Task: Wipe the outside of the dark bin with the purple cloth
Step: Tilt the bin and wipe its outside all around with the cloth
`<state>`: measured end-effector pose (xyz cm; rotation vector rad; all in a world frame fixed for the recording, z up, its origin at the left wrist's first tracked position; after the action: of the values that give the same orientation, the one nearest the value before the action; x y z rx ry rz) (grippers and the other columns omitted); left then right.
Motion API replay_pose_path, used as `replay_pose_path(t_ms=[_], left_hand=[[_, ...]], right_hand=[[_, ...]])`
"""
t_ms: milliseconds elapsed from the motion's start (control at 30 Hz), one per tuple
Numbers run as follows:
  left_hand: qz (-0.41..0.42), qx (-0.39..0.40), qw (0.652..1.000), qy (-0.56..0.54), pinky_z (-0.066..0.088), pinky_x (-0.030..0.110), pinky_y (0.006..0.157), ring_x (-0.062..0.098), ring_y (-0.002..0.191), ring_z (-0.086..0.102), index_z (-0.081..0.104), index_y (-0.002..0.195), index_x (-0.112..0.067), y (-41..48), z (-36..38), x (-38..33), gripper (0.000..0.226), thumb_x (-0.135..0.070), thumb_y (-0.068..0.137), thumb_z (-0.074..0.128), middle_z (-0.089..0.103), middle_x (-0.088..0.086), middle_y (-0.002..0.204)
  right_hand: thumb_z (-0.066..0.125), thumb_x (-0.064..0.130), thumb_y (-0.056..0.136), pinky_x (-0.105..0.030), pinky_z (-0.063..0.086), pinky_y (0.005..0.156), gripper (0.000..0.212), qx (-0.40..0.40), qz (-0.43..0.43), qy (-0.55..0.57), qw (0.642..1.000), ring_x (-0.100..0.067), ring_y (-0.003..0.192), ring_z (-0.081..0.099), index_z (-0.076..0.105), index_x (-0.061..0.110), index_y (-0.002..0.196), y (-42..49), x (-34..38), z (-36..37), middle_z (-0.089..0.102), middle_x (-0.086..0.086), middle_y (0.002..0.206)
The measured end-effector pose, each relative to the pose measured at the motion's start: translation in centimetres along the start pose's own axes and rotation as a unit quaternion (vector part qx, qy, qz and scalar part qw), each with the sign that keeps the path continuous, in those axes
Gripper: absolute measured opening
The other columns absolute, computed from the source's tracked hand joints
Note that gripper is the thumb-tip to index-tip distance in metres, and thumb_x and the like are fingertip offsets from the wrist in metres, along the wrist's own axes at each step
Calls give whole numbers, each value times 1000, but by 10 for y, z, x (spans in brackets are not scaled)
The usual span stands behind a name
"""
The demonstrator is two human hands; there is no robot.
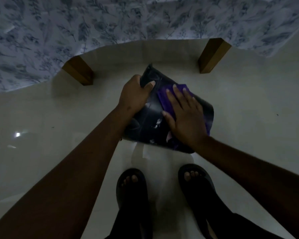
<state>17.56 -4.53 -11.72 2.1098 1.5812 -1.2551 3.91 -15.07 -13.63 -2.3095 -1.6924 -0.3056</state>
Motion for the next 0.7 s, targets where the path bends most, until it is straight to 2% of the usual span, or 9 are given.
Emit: replay_pose_path(t_ms=[67,200,300,367,433,533,600,667,700], left_hand=[[18,22,999,-44,42,17,65,6,84,57,53,115,-18,-13,1,3,27,-36,94,56,60,-5,98],[48,18,998,-26,42,3,61,-1,79,55,49,123,-17,-33,2,15,32,-38,98,48,59,-5,99],[35,8,999,-30,40,4,58,-4,77,54,49,122,-17,-25,0,13,31,-38,99,47,58,-8,98],[31,9,999,-37,40,10,61,-1,78,55,50,120,-17,-20,1,11,29,-37,99,47,59,-6,99],[27,11,999,-46,41,13,61,1,79,57,50,119,-18,-19,1,13,28,-37,99,47,60,-5,100],[24,16,997,-66,49,13,57,8,78,61,51,120,-18,-21,3,17,29,-37,99,46,63,-2,100],[22,23,996,-84,50,17,61,11,82,63,50,120,-18,-24,5,18,27,-35,99,46,63,-1,101],[25,23,996,-86,48,19,67,9,85,62,50,120,-19,-28,7,19,26,-34,100,45,63,-3,101],[26,20,996,-81,47,19,67,6,84,61,50,120,-19,-29,6,19,27,-35,100,45,62,-4,100]], right_hand=[[26,54,98,-44,14,117,62,-12,16,14,1000,-26,147,17,18,24,151,19,-15,-5,21,-5,160],[24,53,98,-49,30,113,61,-22,55,45,997,-28,141,33,27,20,149,52,-36,-8,36,-9,153],[23,50,99,-48,26,115,60,-16,64,42,997,-29,144,27,23,21,151,53,-33,-7,31,-8,156],[24,48,99,-48,17,118,59,-19,30,6,999,-29,147,16,16,23,152,33,-20,-4,20,-5,160],[27,46,100,-48,10,117,59,-19,-45,-52,997,-30,148,9,12,25,152,4,0,5,13,-5,161],[27,45,100,-50,10,118,57,-13,-132,-83,988,-32,148,8,14,25,152,-21,18,17,13,-6,161],[24,43,100,-47,14,117,55,-17,-100,-55,993,-28,148,14,19,24,151,-1,4,6,18,-4,160],[24,41,100,-45,27,114,53,-36,-11,28,999,-27,142,32,30,21,148,42,-24,-8,34,-6,154],[24,43,100,-44,33,110,52,-13,41,76,996,-27,136,41,36,21,146,63,-42,-8,43,-6,149]])
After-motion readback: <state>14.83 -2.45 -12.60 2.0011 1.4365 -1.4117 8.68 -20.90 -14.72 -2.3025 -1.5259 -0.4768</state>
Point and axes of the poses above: each hand's wrist, its own y-axis towards the middle knuckle, its own z-axis out of the palm, x = y × z, the point moved 10 cm from there along y, towards the middle knuckle
